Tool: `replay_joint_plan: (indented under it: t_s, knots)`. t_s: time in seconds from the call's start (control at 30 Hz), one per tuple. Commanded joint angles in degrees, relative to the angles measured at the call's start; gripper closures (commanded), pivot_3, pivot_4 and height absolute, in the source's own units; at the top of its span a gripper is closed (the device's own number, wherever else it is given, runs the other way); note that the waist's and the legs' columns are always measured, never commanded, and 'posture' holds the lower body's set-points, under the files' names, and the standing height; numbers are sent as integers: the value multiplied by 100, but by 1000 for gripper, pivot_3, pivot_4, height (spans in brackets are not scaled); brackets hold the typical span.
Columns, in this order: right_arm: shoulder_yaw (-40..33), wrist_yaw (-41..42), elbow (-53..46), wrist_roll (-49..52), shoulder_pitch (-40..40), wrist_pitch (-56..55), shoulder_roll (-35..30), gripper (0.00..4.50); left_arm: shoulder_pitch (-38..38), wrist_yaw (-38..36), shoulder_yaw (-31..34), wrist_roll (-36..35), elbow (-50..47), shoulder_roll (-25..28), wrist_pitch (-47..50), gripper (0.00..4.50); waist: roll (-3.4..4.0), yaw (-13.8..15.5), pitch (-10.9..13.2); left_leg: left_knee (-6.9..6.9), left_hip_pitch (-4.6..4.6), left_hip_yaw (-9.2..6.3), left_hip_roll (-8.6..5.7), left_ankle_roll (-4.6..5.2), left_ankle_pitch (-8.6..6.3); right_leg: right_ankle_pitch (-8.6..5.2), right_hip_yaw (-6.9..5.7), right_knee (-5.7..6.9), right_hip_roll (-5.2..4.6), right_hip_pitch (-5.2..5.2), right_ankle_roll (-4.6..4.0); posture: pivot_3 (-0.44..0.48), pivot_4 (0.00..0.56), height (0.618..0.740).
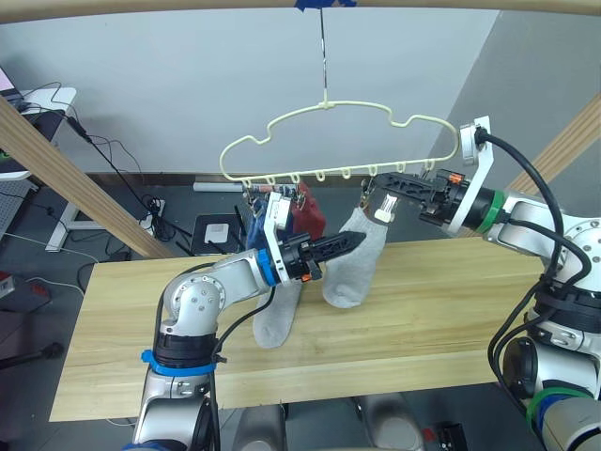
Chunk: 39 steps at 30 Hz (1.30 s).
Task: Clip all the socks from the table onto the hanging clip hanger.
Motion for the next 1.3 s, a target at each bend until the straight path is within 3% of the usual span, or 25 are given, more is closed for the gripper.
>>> replay_joint_plan:
  t_s: [0.03,0.67,1.13,1.23,1.3]
  knots:
    - [-58,127,-119,405,-31,-144,-58,4500,-99,-78,161,-251,-123,-65,-43,4450,0,0,0,0,0,0,0,0,0,0,0,0,0,0,0,-179,254,740]
    - [114,-278,3,1630,88,-306,-227,4500,-201,-32,277,-365,-9,-184,0,4450,0,1,0,0,-1,1,0,0,0,0,0,-1,0,0,0,-172,241,740]
    - [611,-382,-287,1739,361,-736,-369,4500,-358,135,385,-604,-38,-247,67,4450,0,6,0,1,-1,1,0,0,0,0,0,-1,0,0,0,-169,244,740]
    - [653,-393,-239,1698,364,-831,-398,3663,-355,165,382,-631,-60,-241,71,4500,0,8,0,0,-1,1,0,0,0,0,0,-1,0,0,1,-168,247,740]
    - [683,-359,-210,1703,354,-860,-412,2858,-367,189,383,-643,-70,-245,70,4500,0,16,0,0,-1,1,0,0,0,0,0,-1,0,0,0,-162,245,740]
